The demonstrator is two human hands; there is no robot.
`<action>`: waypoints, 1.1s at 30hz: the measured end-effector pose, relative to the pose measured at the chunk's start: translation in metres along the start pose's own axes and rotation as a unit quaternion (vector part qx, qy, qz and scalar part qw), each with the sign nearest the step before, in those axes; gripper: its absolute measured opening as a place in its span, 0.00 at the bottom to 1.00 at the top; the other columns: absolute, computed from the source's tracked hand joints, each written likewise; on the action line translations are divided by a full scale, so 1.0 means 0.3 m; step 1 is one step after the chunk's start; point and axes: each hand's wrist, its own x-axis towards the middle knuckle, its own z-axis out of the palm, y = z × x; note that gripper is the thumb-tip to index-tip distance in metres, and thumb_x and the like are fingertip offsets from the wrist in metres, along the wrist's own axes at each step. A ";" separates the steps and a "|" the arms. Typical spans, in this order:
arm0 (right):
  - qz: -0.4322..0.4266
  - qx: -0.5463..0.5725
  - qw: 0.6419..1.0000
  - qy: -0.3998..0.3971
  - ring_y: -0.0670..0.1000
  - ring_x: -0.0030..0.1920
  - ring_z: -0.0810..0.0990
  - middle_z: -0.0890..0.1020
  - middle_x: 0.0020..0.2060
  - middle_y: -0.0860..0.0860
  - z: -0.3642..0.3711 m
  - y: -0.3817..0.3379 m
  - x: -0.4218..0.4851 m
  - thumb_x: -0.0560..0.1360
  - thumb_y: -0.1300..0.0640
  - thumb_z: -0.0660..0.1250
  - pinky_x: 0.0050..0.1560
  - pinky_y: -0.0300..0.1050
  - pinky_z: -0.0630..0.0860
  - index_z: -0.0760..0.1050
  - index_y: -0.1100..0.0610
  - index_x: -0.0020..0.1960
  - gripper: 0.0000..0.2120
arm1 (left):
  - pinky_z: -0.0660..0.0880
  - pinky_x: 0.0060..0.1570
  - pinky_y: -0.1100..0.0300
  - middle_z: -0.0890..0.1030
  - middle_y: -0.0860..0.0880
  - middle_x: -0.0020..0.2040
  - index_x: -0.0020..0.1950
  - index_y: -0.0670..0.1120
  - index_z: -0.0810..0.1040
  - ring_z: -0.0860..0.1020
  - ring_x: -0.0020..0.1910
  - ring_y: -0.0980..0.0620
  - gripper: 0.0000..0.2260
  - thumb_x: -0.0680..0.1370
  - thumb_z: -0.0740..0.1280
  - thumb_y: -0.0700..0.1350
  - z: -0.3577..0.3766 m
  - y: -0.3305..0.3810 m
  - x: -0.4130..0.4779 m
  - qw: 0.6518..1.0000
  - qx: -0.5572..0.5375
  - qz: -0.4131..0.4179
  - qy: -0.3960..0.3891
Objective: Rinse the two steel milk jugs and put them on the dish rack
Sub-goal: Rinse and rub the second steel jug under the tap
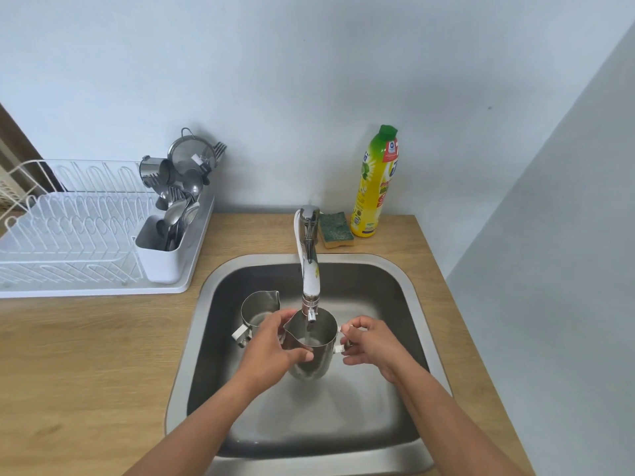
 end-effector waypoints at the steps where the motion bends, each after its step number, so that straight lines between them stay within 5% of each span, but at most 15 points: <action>1: -0.005 0.001 1.000 0.013 0.55 0.38 0.76 0.78 0.40 0.58 0.004 0.000 -0.001 0.79 0.58 0.67 0.39 0.49 0.83 0.75 0.60 0.48 0.04 | 0.72 0.56 0.64 0.75 0.62 0.56 0.62 0.57 0.71 0.77 0.56 0.58 0.32 0.64 0.80 0.38 0.003 0.002 -0.002 1.000 0.001 0.001 0.003; 6: -0.004 -0.004 1.000 0.005 0.56 0.39 0.77 0.79 0.41 0.59 0.023 0.005 -0.018 0.79 0.56 0.67 0.37 0.48 0.83 0.75 0.58 0.47 0.05 | 0.69 0.56 0.62 0.78 0.55 0.59 0.67 0.54 0.72 0.76 0.57 0.54 0.34 0.66 0.79 0.37 -0.021 -0.006 0.006 1.000 -0.006 -0.020 -0.006; 21: -0.010 -0.004 0.999 0.030 0.54 0.35 0.76 0.78 0.39 0.58 0.025 -0.005 -0.020 0.78 0.57 0.68 0.35 0.46 0.82 0.76 0.59 0.47 0.05 | 0.69 0.50 0.67 0.79 0.60 0.54 0.66 0.54 0.73 0.77 0.53 0.61 0.32 0.66 0.80 0.39 -0.026 0.006 0.008 1.000 -0.002 -0.018 -0.009; 30: -0.020 -0.124 0.992 0.032 0.55 0.34 0.81 0.83 0.37 0.58 0.028 -0.007 -0.036 0.79 0.50 0.66 0.39 0.52 0.83 0.75 0.54 0.48 0.08 | 0.72 0.47 0.73 0.84 0.58 0.48 0.68 0.53 0.73 0.80 0.50 0.65 0.29 0.70 0.78 0.40 -0.035 -0.009 0.005 0.998 -0.041 -0.049 -0.029; 33: -0.031 -0.198 0.979 0.030 0.54 0.36 0.84 0.85 0.39 0.57 0.034 -0.021 -0.045 0.79 0.47 0.63 0.38 0.51 0.83 0.74 0.53 0.49 0.09 | 0.73 0.58 0.61 0.82 0.57 0.51 0.73 0.50 0.67 0.79 0.53 0.61 0.33 0.71 0.77 0.44 -0.042 -0.023 0.014 0.995 -0.059 -0.071 -0.035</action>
